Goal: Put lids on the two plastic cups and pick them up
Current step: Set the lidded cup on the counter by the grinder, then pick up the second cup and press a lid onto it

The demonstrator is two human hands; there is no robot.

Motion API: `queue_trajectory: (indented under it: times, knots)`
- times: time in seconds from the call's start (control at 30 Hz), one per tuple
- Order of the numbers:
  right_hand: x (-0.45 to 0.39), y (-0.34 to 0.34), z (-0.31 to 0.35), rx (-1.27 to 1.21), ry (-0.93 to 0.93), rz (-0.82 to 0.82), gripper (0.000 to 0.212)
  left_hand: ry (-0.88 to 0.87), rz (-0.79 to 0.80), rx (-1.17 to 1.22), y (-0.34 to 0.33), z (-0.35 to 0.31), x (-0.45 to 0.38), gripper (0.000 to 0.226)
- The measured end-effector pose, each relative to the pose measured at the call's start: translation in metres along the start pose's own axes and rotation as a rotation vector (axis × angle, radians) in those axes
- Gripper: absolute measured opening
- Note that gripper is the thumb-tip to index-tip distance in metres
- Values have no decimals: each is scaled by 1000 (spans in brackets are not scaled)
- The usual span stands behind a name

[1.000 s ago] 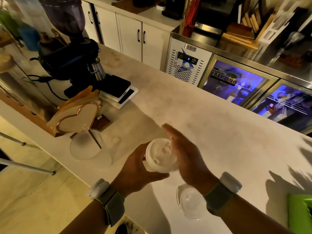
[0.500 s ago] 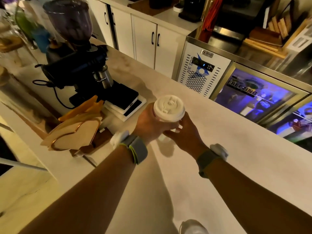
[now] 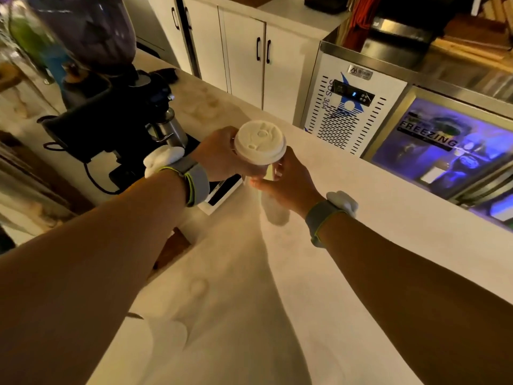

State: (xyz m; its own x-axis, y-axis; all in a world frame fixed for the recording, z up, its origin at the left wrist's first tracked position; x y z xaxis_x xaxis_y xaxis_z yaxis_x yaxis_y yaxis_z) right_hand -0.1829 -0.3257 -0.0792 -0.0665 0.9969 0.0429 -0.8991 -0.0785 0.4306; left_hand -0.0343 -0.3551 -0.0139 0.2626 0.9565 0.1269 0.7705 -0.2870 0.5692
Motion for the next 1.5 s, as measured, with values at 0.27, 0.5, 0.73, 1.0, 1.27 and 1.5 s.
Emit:
queue_trajectory:
  times: [0.27,0.5,0.73,1.0,1.27,1.5]
  knots:
    - [-7,-7,-18,14,-29,20,78,3,-8,47,-8,20,-2,76]
    - [-4,-8,-22,198,-29,36,79,37,87,98,-12,24,2,77]
    - [20,0,-22,419,-61,97,90,186,207,170,10,27,38,91]
    - [121,9,-15,472,-88,71,80,171,267,111,71,16,144,92]
    - [271,10,-33,588,-120,95,74,58,349,201,109,46,256,89]
    - [369,4,-78,659,-277,121,88,95,199,453,90,115,326,129]
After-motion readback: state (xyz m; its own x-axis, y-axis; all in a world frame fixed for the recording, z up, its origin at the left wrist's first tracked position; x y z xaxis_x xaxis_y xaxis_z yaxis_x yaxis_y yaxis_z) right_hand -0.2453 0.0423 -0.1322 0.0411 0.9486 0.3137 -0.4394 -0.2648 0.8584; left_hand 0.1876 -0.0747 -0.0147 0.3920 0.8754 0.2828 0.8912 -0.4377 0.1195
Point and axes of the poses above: each hand's wrist, its own x-axis away from the middle knuckle, its own y-axis out of the back of the hand, z = x × y, the point moved 6 cm from there along -x, towards the middle knuckle, and after that the axes turned 6 degrees about x, right-handed, at the moved point
